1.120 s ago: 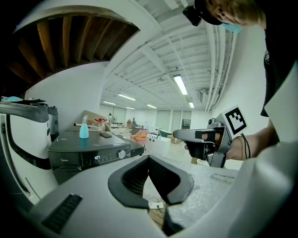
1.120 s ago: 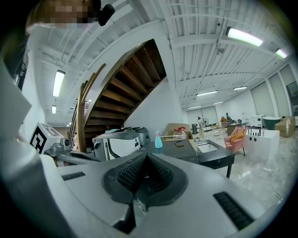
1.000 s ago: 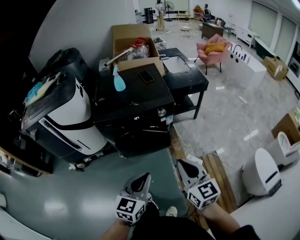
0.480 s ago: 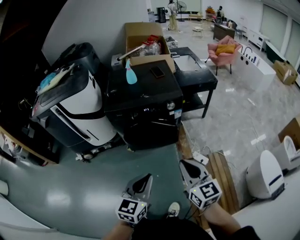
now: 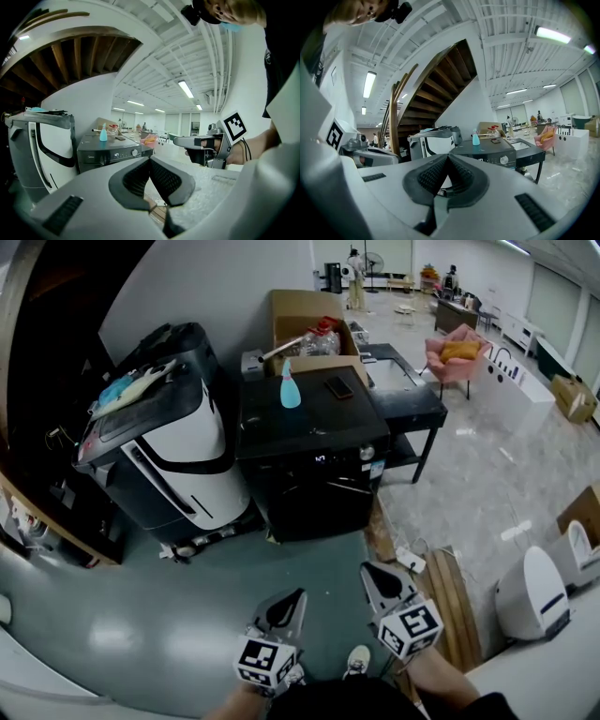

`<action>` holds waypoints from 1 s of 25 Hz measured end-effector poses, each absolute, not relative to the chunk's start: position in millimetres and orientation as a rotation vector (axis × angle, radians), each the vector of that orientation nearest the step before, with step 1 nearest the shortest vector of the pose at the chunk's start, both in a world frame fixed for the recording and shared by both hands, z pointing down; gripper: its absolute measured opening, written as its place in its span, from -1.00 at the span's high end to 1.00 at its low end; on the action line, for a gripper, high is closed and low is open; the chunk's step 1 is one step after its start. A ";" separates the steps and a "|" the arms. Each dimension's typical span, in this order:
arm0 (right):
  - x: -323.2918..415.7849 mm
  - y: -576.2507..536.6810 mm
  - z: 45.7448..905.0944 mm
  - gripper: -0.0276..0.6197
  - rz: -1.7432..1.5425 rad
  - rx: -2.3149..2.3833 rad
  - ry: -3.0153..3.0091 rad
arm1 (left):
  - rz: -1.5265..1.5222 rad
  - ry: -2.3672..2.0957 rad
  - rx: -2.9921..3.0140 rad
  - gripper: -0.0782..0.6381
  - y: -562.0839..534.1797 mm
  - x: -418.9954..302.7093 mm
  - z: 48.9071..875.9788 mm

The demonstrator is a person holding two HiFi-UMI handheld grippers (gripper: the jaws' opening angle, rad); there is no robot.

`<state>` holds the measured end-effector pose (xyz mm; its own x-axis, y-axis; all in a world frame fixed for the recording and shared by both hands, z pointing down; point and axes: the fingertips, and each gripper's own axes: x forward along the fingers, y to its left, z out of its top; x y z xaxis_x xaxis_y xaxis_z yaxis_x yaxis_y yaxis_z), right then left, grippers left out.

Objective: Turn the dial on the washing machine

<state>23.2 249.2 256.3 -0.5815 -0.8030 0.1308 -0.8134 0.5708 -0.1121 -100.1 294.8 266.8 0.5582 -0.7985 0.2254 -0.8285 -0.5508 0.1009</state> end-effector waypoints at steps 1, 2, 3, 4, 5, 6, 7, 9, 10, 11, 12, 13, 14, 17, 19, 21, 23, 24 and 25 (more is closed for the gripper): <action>16.5 251.7 256.0 0.92 0.240 1.409 -2.726 | 0.222 -1.361 2.605 0.77 296.5 -105.9 266.5; 10.6 254.3 254.7 0.92 0.238 1.417 -2.722 | 0.216 -1.350 2.619 0.77 297.5 -111.2 266.4; 5.7 257.0 252.9 0.92 0.241 1.431 -2.712 | 0.213 -1.338 2.633 0.77 298.1 -115.9 266.5; 2.0 260.0 251.7 0.92 0.243 1.445 -2.701 | 0.214 -1.325 2.642 0.77 298.6 -119.8 266.4; -0.4 263.0 252.0 0.92 0.242 1.458 -2.692 | 0.221 -1.312 2.645 0.77 299.1 -123.1 266.5; -1.9 265.8 253.5 0.92 0.236 1.470 -2.684 | 0.224 -1.300 2.647 0.77 299.2 -125.8 267.4; -2.6 268.1 255.5 0.92 0.230 1.482 -2.675 | 0.215 -1.287 2.653 0.77 298.6 -128.0 268.8; -3.1 271.3 259.1 0.92 0.230 1.513 -2.650 | 0.195 -1.251 2.667 0.77 296.3 -130.8 271.4; -3.1 273.0 260.2 0.92 0.236 1.530 -2.633 | 0.202 -1.229 2.667 0.77 295.7 -131.7 272.3; -3.1 275.0 260.9 0.92 0.245 1.547 -2.614 | 0.217 -1.208 2.663 0.77 295.4 -132.4 273.8; -2.8 277.0 262.0 0.92 0.251 1.561 -2.597 | 0.226 -1.190 2.661 0.77 294.9 -132.7 275.5; -2.3 278.9 263.3 0.92 0.254 1.575 -2.584 | 0.226 -1.174 2.663 0.77 293.9 -132.6 276.7; -1.8 280.6 264.5 0.92 0.256 1.589 -2.573 | 0.216 -1.161 2.670 0.77 292.5 -132.4 277.5; -1.5 284.8 269.0 0.92 0.248 1.616 -2.559 | 0.189 -1.131 2.691 0.77 289.4 -131.5 277.4; -2.0 287.3 271.8 0.92 0.257 1.627 -2.550 | 0.192 -1.110 2.690 0.77 289.5 -130.8 276.8; -3.0 289.0 273.2 0.92 0.269 1.638 -2.540 | 0.190 -1.098 2.698 0.77 289.6 -130.9 276.1; -4.7 289.6 272.6 0.92 0.270 1.646 -2.535 | 0.185 -1.096 2.717 0.77 289.4 -131.7 274.6; -6.2 289.8 272.9 0.92 0.266 1.645 -2.538 | 0.185 -1.095 2.723 0.77 289.6 -132.7 274.2; -7.8 290.3 273.6 0.92 0.265 1.643 -2.541 | 0.186 -1.096 2.722 0.77 290.3 -134.1 274.3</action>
